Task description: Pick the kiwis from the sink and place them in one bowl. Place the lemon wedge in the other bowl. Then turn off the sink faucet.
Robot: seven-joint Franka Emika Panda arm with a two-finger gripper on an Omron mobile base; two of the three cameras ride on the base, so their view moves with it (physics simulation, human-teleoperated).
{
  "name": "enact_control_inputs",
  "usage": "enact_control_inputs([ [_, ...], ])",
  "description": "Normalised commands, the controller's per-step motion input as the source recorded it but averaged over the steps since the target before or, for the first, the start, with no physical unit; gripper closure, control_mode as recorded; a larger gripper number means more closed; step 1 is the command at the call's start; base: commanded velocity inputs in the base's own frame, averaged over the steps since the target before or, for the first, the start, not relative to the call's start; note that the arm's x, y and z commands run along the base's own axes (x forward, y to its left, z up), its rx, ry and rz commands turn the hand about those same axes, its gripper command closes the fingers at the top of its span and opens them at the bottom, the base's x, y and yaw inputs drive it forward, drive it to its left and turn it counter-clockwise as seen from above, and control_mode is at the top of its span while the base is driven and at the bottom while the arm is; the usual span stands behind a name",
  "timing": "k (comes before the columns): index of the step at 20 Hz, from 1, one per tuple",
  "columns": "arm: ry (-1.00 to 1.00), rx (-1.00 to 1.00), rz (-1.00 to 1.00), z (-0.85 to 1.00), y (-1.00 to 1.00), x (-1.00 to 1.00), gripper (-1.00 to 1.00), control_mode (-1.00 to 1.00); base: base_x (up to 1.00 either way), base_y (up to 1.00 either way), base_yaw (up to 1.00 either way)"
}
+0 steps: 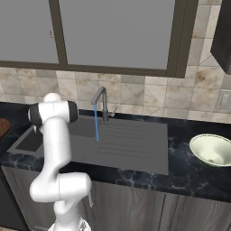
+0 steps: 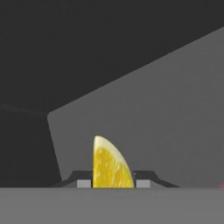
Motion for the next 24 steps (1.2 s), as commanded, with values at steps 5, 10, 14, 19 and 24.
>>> enact_control_inputs([
  [5,0.0,0.0,0.0,0.87,-0.23,-0.32,1.0,-1.0,0.0,0.0,0.0],
  [10,-0.06,0.0,-0.01,0.86,-0.07,-0.45,1.0,-1.0,0.0,0.0,0.0],
  [14,-0.11,0.0,-0.01,0.89,-0.05,-0.53,1.0,-1.0,0.0,0.0,0.0],
  [19,-0.1,0.0,-0.01,0.89,-0.1,-0.6,1.0,-1.0,0.0,0.0,0.0],
  [24,-0.12,0.0,-0.01,0.78,-0.24,-0.74,1.0,-1.0,0.0,0.0,0.0],
])
